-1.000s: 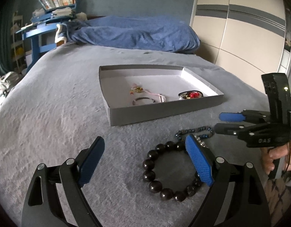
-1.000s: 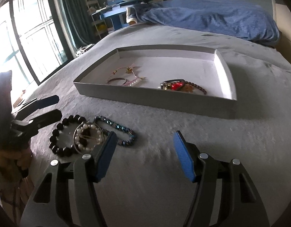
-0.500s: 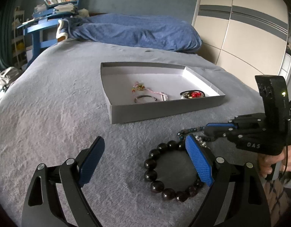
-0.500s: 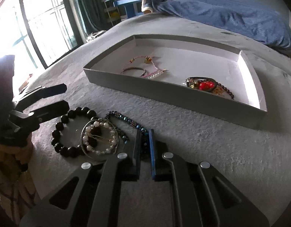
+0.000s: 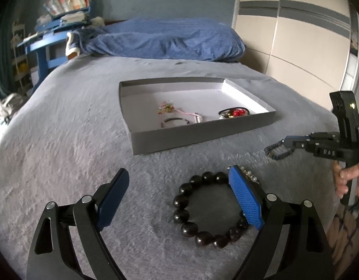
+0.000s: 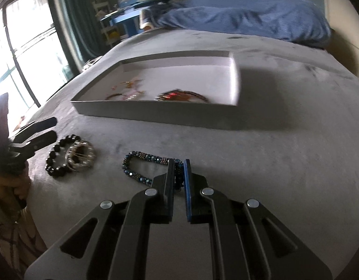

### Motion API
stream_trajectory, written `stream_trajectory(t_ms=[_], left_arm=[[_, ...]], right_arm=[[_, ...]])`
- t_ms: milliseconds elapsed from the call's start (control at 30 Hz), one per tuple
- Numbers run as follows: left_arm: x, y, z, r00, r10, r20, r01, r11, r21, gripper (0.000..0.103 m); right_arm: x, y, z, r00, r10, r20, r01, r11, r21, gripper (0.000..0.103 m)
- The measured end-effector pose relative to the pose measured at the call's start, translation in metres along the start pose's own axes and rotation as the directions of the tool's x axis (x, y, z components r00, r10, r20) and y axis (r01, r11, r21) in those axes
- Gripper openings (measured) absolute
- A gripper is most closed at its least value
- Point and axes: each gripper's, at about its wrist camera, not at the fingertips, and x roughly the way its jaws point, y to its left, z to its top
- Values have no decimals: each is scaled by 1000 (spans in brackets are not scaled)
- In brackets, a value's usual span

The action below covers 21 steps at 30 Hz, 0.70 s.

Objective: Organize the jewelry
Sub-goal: 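Close the left gripper on the silver hoop bangle while the right gripper lifts the blue bracelet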

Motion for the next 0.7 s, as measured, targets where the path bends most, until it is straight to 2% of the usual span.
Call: stream_trajectory(t_ms=[200,367,567,700], left_arm=[[-1,-27,0,1000,-12,-7,12,992,128,87],[2,-52,-3,1000,-24,-21,28,966,255,87],[12,-72,3,997,-41,-59,59,934,352,87],[31,-84,7,993,-28,-114,71,913,401,84]], right_arm=[[5,-3,-5,1000,0,-4,0,1000,17,7],[5,-7,-5,1000,16,-9,-16,999,37,7],[6,-8,-5,1000,13,-11,-13,999,35,7],[6,-7,-5,1000,12,-14,-12,999,35,7]])
